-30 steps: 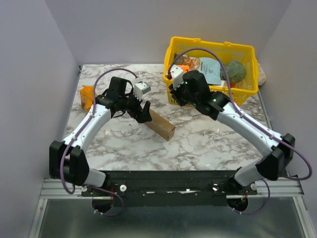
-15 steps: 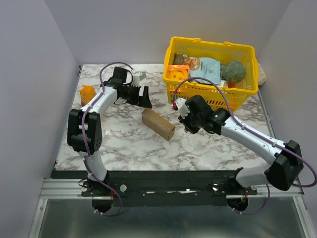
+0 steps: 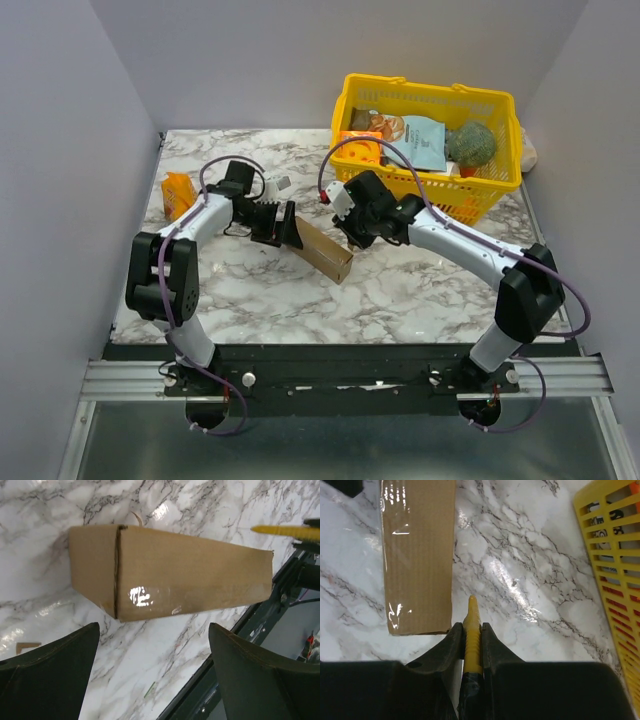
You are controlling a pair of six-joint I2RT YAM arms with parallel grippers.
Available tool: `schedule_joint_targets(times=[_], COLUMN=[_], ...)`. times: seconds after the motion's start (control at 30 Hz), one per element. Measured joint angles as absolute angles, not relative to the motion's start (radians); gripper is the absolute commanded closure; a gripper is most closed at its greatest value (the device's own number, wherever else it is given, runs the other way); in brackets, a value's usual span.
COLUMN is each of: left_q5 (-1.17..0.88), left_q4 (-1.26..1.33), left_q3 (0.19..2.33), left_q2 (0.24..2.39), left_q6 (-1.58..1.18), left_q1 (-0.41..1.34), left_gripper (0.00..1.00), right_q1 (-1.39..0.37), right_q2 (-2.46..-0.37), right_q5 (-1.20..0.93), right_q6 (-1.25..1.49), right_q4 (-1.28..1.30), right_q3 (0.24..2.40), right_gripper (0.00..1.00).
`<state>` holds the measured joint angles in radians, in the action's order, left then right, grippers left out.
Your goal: Unpack the express box
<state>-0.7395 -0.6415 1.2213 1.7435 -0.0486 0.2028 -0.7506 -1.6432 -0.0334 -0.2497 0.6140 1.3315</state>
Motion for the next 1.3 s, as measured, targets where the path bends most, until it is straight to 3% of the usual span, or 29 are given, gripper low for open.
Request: schedule_joint_targets(times=[0.27, 0.5, 0.8, 1.07, 1.3], left_q5=[-0.762, -0.713, -0.694, -0.74, -0.803], left_q4=[-0.698, -0.71, -0.575, -0.562, -0.547], left_q3=[1.111, 1.181, 1.387, 1.387, 1.299], left_q2=[1.592, 1.536, 1.724, 1.832, 1.803], left_q6=[-0.048, 0.011, 0.001, -0.054, -0.095], left_q1=[0.203, 0.185, 0.179, 0.179, 0.179], left_gripper=[0.02, 0.02, 0.02, 0.02, 0.02], right_q1=[-0.751, -0.729, -0.72, -0.732, -0.741], right_q2=[-1.696, -1.655, -1.482, -1.473, -1.545], right_q5=[0.026, 0.089, 0.02, -0.196, -0.192], right_q6=[-0.266, -0.276, -0.292, -0.299, -0.307], right_q4=[0.593, 0.605, 0.719, 0.68, 0.62], right_q3=[1.369, 1.328, 1.175, 1.176, 1.218], right_gripper=[1.0, 1.0, 1.0, 0.99, 0.99])
